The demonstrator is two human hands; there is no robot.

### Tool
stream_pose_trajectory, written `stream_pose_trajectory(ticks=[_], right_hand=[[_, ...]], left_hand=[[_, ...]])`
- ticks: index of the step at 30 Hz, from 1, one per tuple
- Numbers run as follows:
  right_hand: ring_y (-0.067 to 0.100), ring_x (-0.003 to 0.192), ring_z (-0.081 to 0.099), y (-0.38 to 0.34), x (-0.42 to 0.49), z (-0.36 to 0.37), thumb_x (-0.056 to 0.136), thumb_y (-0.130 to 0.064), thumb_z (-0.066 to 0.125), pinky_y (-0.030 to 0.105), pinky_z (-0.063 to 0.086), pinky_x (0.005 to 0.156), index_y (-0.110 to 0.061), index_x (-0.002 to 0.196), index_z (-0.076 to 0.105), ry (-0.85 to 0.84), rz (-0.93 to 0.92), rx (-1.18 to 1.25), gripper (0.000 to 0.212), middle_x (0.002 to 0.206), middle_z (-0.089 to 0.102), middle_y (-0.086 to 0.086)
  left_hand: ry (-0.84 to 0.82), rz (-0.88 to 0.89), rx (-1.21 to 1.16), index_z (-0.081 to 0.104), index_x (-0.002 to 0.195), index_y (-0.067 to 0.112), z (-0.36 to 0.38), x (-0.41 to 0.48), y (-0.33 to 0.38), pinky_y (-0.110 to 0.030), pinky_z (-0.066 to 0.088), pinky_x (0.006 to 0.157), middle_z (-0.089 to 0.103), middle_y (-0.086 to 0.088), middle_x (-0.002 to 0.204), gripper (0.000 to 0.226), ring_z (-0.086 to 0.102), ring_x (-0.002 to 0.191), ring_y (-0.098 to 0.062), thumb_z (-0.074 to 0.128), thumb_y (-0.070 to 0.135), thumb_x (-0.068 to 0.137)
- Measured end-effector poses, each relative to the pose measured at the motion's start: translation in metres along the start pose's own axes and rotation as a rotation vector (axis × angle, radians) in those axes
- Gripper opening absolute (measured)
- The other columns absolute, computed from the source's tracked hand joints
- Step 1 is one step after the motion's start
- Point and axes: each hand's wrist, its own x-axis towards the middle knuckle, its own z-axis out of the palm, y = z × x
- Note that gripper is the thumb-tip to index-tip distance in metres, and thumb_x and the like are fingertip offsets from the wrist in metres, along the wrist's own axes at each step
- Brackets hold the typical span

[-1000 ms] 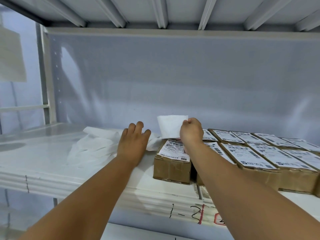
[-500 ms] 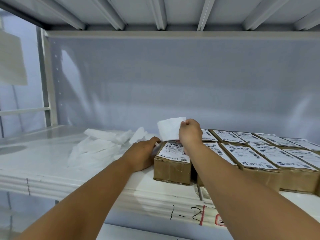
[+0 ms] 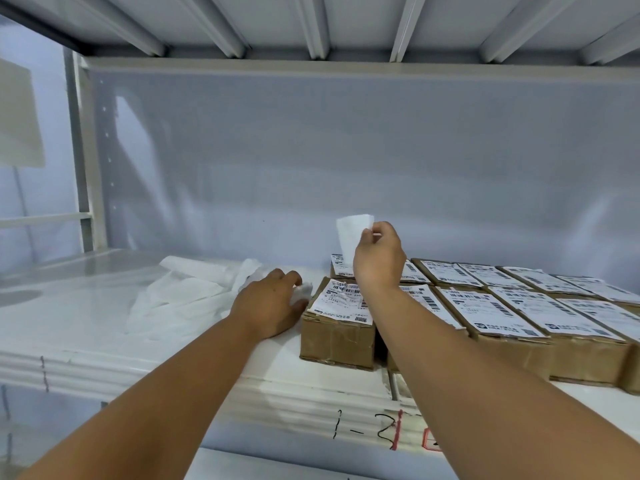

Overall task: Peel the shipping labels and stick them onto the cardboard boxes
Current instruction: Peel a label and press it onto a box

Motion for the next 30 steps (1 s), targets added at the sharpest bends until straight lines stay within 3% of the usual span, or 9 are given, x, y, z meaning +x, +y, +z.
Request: stream_pose_trajectory(ticks=[2, 6, 10, 11, 13, 15, 21, 25, 30], right_hand=[[0.020, 0.080, 0.056, -0.004, -0.003, 0.003, 0.098, -0.020, 0.049, 0.026, 0.039, 0.065, -0.013, 0.100, 0.064, -0.027, -0.070, 0.008, 0.017, 0.087, 0.063, 0.000], [0.015, 0.078, 0.060, -0.016, -0.007, -0.001, 0.093, -0.021, 0.058, 0.020, 0.045, 0.065, -0.016, 0.095, 0.073, -0.102, -0.085, 0.057, 0.016, 0.084, 0.067, -0.003], [0.031, 0.082, 0.064, -0.025, -0.011, -0.015, 0.091, -0.016, 0.060, 0.038, 0.051, 0.077, -0.010, 0.081, 0.072, -0.160, -0.069, 0.066, 0.017, 0.084, 0.070, 0.013], [0.029, 0.077, 0.064, -0.026, -0.011, -0.019, 0.091, -0.015, 0.060, 0.039, 0.052, 0.078, -0.013, 0.078, 0.071, -0.174, -0.063, 0.077, 0.017, 0.077, 0.069, 0.011], [0.018, 0.068, 0.062, -0.030, -0.010, -0.024, 0.090, -0.014, 0.060, 0.036, 0.054, 0.077, -0.020, 0.072, 0.068, -0.225, -0.039, 0.115, 0.021, 0.067, 0.065, 0.001], [0.014, 0.062, 0.060, -0.035, -0.012, -0.029, 0.090, -0.013, 0.060, 0.031, 0.057, 0.072, -0.020, 0.070, 0.067, -0.295, -0.003, 0.212, 0.022, 0.063, 0.062, -0.002], [0.014, 0.061, 0.062, -0.050, -0.030, -0.048, 0.087, -0.010, 0.064, 0.025, 0.052, 0.065, -0.015, 0.078, 0.067, -0.401, -0.017, 0.286, 0.011, 0.073, 0.066, 0.005], [0.021, 0.072, 0.061, -0.055, -0.038, -0.061, 0.086, -0.006, 0.062, 0.036, 0.054, 0.078, -0.017, 0.065, 0.062, -0.378, 0.031, 0.374, 0.024, 0.072, 0.063, 0.008], [0.020, 0.080, 0.065, -0.059, -0.050, -0.081, 0.088, -0.001, 0.057, 0.034, 0.056, 0.083, -0.018, 0.064, 0.065, -0.382, 0.057, 0.444, 0.030, 0.078, 0.067, 0.004]], left_hand=[[0.022, -0.052, -0.037, 0.052, 0.119, 0.026, -0.003, 0.000, 0.004, -0.032, 0.042, 0.082, 0.051, 0.001, 0.114, 0.044, 0.056, 0.099, -0.025, 0.026, 0.050, 0.093], [0.132, -0.188, -0.052, 0.051, 0.111, 0.018, -0.018, -0.004, 0.015, -0.033, 0.044, 0.073, 0.054, -0.003, 0.106, 0.022, 0.056, 0.090, -0.028, 0.035, 0.020, 0.095], [0.460, -0.115, -0.261, 0.058, 0.103, 0.013, -0.038, -0.006, 0.023, -0.035, 0.048, 0.065, 0.058, -0.003, 0.100, 0.019, 0.057, 0.082, -0.025, 0.047, 0.004, 0.090], [0.527, -0.102, -0.353, 0.060, 0.103, 0.011, -0.045, -0.005, 0.027, -0.032, 0.050, 0.066, 0.059, -0.003, 0.099, 0.019, 0.057, 0.080, -0.022, 0.049, 0.003, 0.090], [0.590, -0.142, -0.555, 0.064, 0.105, 0.010, -0.061, -0.004, 0.039, -0.009, 0.046, 0.071, 0.060, 0.001, 0.101, 0.019, 0.057, 0.081, -0.013, 0.053, 0.003, 0.091], [0.608, -0.196, -0.695, 0.067, 0.104, 0.010, -0.077, -0.004, 0.053, 0.002, 0.039, 0.071, 0.062, 0.004, 0.101, 0.017, 0.057, 0.085, -0.008, 0.058, 0.007, 0.090], [0.574, -0.180, -0.815, 0.069, 0.100, 0.015, -0.105, -0.015, 0.092, 0.001, 0.041, 0.071, 0.066, 0.006, 0.099, 0.014, 0.061, 0.084, -0.003, 0.063, 0.016, 0.088], [0.564, -0.167, -0.867, 0.069, 0.098, 0.019, -0.112, -0.031, 0.112, -0.002, 0.044, 0.072, 0.068, 0.009, 0.093, 0.013, 0.063, 0.080, 0.004, 0.063, 0.014, 0.088], [0.596, -0.213, -0.929, 0.068, 0.096, 0.018, -0.120, -0.048, 0.130, 0.001, 0.042, 0.070, 0.066, 0.013, 0.085, 0.012, 0.061, 0.077, 0.009, 0.065, 0.012, 0.086]])
